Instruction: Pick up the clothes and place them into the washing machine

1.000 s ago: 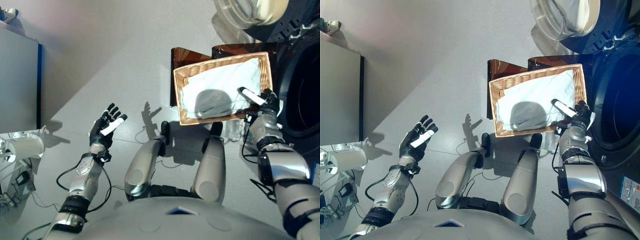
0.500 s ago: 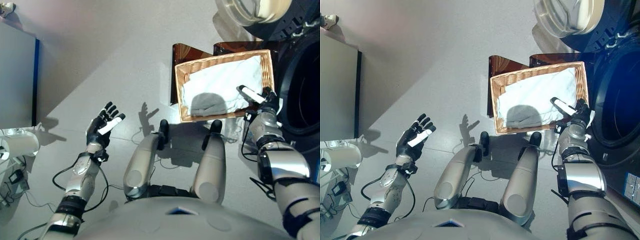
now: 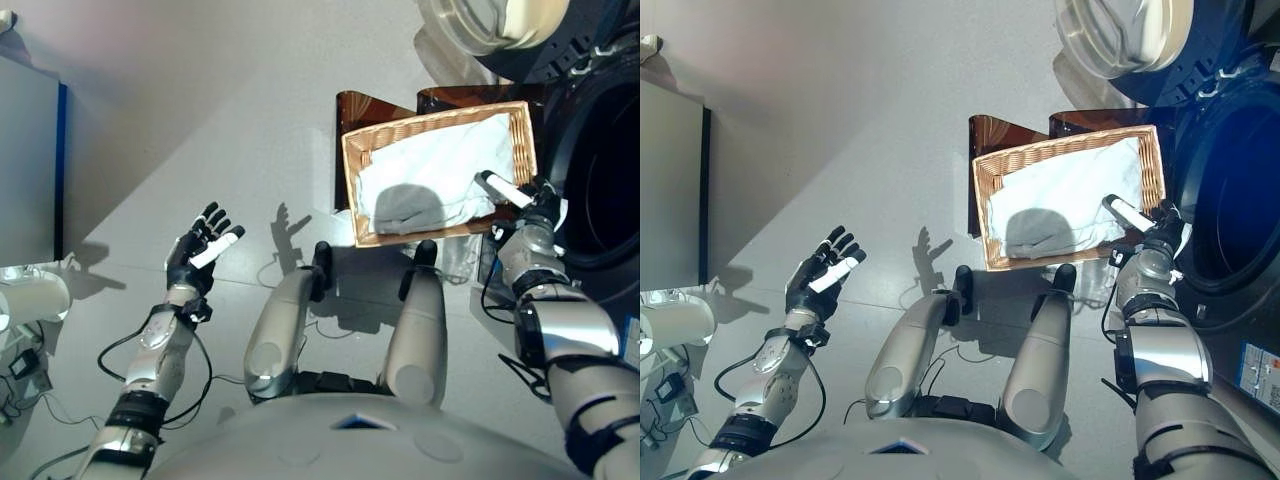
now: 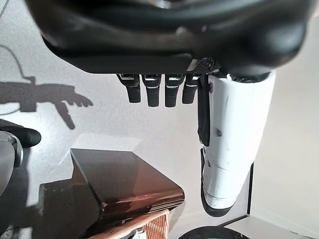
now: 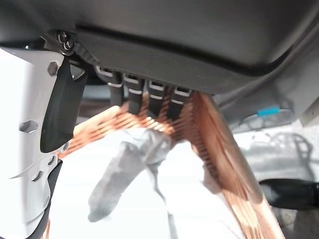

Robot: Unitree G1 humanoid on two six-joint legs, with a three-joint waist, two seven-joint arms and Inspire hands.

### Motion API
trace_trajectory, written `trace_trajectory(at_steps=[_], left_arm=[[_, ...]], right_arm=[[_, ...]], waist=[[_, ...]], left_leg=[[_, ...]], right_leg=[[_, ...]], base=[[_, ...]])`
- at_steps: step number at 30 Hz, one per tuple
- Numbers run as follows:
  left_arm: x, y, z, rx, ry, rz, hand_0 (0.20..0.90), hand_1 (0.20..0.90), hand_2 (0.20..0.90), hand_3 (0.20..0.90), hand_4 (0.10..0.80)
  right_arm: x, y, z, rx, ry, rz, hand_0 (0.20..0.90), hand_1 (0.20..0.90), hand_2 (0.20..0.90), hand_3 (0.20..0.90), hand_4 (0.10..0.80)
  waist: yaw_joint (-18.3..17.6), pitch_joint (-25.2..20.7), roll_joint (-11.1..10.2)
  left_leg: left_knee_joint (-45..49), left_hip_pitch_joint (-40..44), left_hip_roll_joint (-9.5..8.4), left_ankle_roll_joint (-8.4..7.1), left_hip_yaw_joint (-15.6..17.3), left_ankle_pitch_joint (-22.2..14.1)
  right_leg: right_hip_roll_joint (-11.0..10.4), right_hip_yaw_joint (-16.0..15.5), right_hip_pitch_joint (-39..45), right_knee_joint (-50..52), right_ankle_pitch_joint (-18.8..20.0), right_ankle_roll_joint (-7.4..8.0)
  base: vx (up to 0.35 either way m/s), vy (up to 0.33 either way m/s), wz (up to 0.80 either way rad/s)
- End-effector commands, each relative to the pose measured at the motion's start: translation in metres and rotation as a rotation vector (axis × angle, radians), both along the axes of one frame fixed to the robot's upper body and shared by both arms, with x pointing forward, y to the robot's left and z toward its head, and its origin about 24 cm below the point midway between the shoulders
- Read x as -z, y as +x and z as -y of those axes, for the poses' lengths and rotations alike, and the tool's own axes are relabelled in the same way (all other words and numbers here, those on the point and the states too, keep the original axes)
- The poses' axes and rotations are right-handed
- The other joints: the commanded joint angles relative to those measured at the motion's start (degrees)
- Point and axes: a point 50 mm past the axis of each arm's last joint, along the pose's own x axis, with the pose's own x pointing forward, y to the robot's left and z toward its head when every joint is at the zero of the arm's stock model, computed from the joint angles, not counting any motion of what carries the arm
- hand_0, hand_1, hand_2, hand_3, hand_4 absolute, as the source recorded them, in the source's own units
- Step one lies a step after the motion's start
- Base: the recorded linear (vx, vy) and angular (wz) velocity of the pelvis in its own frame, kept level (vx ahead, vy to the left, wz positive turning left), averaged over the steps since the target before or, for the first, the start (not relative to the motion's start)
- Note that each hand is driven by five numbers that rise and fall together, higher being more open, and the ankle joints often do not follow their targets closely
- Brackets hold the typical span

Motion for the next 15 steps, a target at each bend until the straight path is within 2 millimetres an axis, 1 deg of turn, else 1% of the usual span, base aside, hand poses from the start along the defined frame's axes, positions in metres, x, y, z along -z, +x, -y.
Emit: trace_trajectory(at_steps=[1, 4, 5, 10, 15], left_arm=[[-0.0195, -0.0093, -0.0339, -0.09, 0.089, 0.089, 0.9, 0.9, 0.9, 0.9, 0.8], [-0.0214, -0.0119, -0.0354, -0.094, 0.087, 0.094, 0.9, 0.9, 0.9, 0.9, 0.8], [-0.0218, -0.0126, -0.0361, -0.094, 0.089, 0.094, 0.9, 0.9, 0.9, 0.9, 0.8], [-0.0274, -0.0126, -0.0378, -0.103, 0.086, 0.117, 0.9, 0.9, 0.9, 0.9, 0.8], [-0.0276, -0.0135, -0.0383, -0.096, 0.086, 0.115, 0.9, 0.9, 0.9, 0.9, 0.8]], right_arm=[[-0.0147, 0.0008, 0.0099, 0.044, -0.061, 0.087, 0.9, 0.9, 0.9, 0.9, 0.8], [-0.018, 0.002, 0.0115, 0.042, -0.067, 0.096, 0.9, 0.9, 0.9, 0.9, 0.8], [-0.0181, 0.0019, 0.0117, 0.042, -0.068, 0.095, 0.9, 0.9, 0.9, 0.9, 0.8], [-0.0215, 0.0053, 0.0099, 0.045, -0.059, 0.119, 0.9, 0.9, 0.9, 0.9, 0.8], [-0.0211, 0.0061, 0.0093, 0.049, -0.043, 0.121, 0.9, 0.9, 0.9, 0.9, 0.8]], waist=[[1.2, -4.1, 0.0], [1.3, -4.1, 0.1], [1.4, -4.2, 0.0], [1.3, -3.5, 0.0], [1.5, -3.8, 0.0]], left_leg=[[-0.5, -2.7, -0.53, -0.96, 0.6, 0.5], [1.7, -4.2, -0.34, -0.93, 0.4, 0.0], [2.8, -3.9, -0.37, -1.22, 0.0, -2.0], [6.8, -6.1, -0.2, -1.27, -0.3, -3.4], [8.5, -7.4, -0.04, -1.38, -0.5, -4.2]], right_leg=[[1.6, -1.5, -1.1, 2.6, -2.1, -2.85], [1.6, -1.6, -2.3, 4.6, -3.0, -3.14], [1.6, -1.4, -2.1, 5.9, -5.0, -2.85], [1.4, -1.5, -3.7, 9.6, -6.7, -3.34], [1.4, -1.5, -4.9, 11.6, -7.8, -3.6]], base=[[-0.006, -0.032, 0.01], [0.024, -0.035, 0.02], [0.088, -0.032, 0.04], [0.013, -0.031, 0.07], [0.0, -0.021, 0.03]])
